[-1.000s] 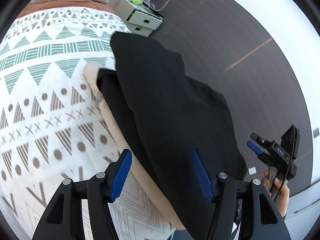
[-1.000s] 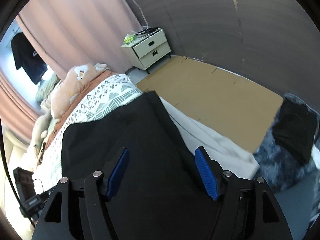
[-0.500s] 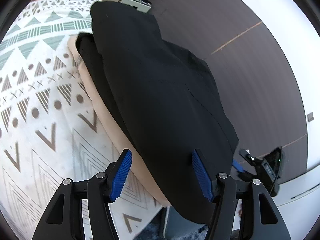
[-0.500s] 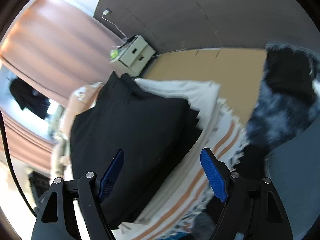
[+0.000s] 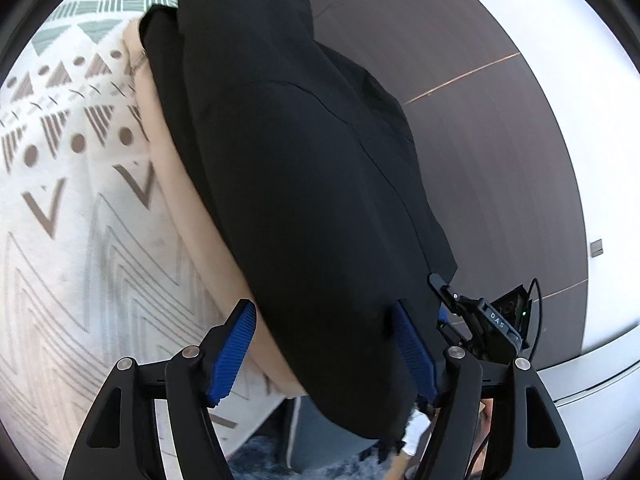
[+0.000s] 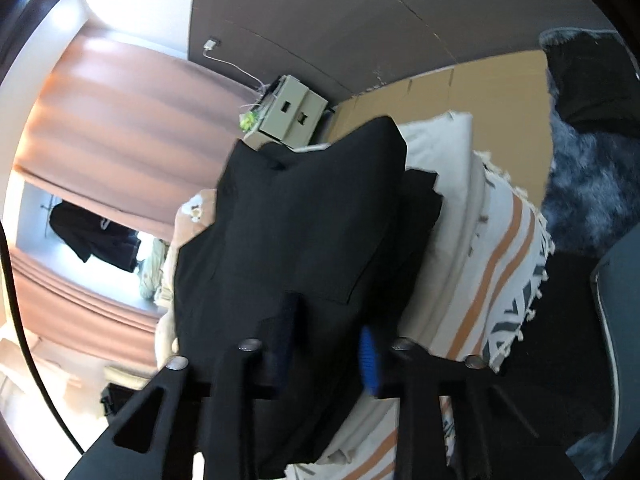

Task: Fold large clothes
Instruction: 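Lower the jacket onto the folded clothes stack with both grippers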

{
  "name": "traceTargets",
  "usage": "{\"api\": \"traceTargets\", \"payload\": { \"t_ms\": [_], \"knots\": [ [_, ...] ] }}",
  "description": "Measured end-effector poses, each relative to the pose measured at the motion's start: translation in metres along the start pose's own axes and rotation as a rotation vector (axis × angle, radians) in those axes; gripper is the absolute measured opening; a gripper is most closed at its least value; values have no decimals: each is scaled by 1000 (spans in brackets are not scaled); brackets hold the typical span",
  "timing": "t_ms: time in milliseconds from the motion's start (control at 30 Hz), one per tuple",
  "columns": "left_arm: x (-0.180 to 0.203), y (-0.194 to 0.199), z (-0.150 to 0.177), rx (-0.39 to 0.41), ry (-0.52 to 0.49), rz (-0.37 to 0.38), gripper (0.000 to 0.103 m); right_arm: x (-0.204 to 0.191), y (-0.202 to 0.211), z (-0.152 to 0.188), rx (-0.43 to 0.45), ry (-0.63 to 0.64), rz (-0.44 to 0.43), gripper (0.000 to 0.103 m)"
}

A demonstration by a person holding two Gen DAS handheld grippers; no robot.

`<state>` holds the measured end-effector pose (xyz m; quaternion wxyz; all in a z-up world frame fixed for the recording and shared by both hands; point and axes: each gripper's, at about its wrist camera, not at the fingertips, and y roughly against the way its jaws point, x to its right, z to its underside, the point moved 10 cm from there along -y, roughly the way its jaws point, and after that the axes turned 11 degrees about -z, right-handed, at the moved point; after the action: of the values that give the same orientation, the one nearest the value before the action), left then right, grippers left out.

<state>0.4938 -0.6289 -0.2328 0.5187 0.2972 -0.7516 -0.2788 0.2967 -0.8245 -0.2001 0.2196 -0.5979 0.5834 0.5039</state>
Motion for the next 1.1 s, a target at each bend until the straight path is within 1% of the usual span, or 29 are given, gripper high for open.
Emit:
{"api": "traceTargets", "payload": {
  "t_ms": [100, 267, 367, 433, 500, 567, 633, 700, 733, 767, 800, 833, 867, 900, 1000, 1033, 1067, 1100],
  "knots": [
    [11, -1, -4, 8, -3, 0, 71, -11, 0, -6, -6, 47, -4, 20],
    [31, -3, -11, -5, -7, 40, 71, -18, -2, -25, 0, 70, 10, 19],
    [47, -9, -24, -3, -25, 56, 71, -19, -5, -39, 8, 85, 26, 19],
    [50, -7, -32, 28, -53, 33, 71, -15, -7, -47, 10, 89, 43, 19],
    [50, -3, -43, 78, -76, 1, 71, -7, -10, -51, 9, 89, 72, 19],
    [43, 5, -55, 123, -88, -34, 71, 3, -14, -51, 1, 79, 94, 19],
    [31, 8, -70, 146, -86, -89, 71, 11, -17, -49, -14, 70, 117, 20],
    [18, 9, -84, 163, -71, -127, 71, 16, -14, -48, -19, 63, 148, 24],
    [13, 10, -90, 169, -61, -136, 71, 15, -12, -48, -17, 71, 159, 29],
    [8, 10, -95, 173, -49, -144, 71, 13, -9, -49, -10, 97, 186, 31],
    [3, 10, -101, 177, -40, -151, 71, 9, -1, -54, 18, 144, 242, 32],
    [0, 9, -107, 183, -35, -156, 71, 6, 5, -57, 37, 178, 269, 33],
    [-4, 10, -111, 188, -33, -160, 71, 4, 7, -60, 43, 192, 275, 33],
    [-6, 9, -116, 193, -32, -166, 71, 2, 8, -63, 43, 192, 261, 33],
    [-12, 8, -128, 207, -30, -173, 71, 7, 1, -68, 11, 162, 238, 33],
    [-14, 7, -131, 209, -31, -176, 71, 9, -3, -69, -2, 167, 230, 31],
    [-16, 5, -135, 207, -31, -178, 71, 8, -7, -69, -15, 171, 212, 23],
    [-18, 3, -139, 205, -31, -179, 68, 7, -9, -71, -11, 178, 191, 10]
  ]
}}
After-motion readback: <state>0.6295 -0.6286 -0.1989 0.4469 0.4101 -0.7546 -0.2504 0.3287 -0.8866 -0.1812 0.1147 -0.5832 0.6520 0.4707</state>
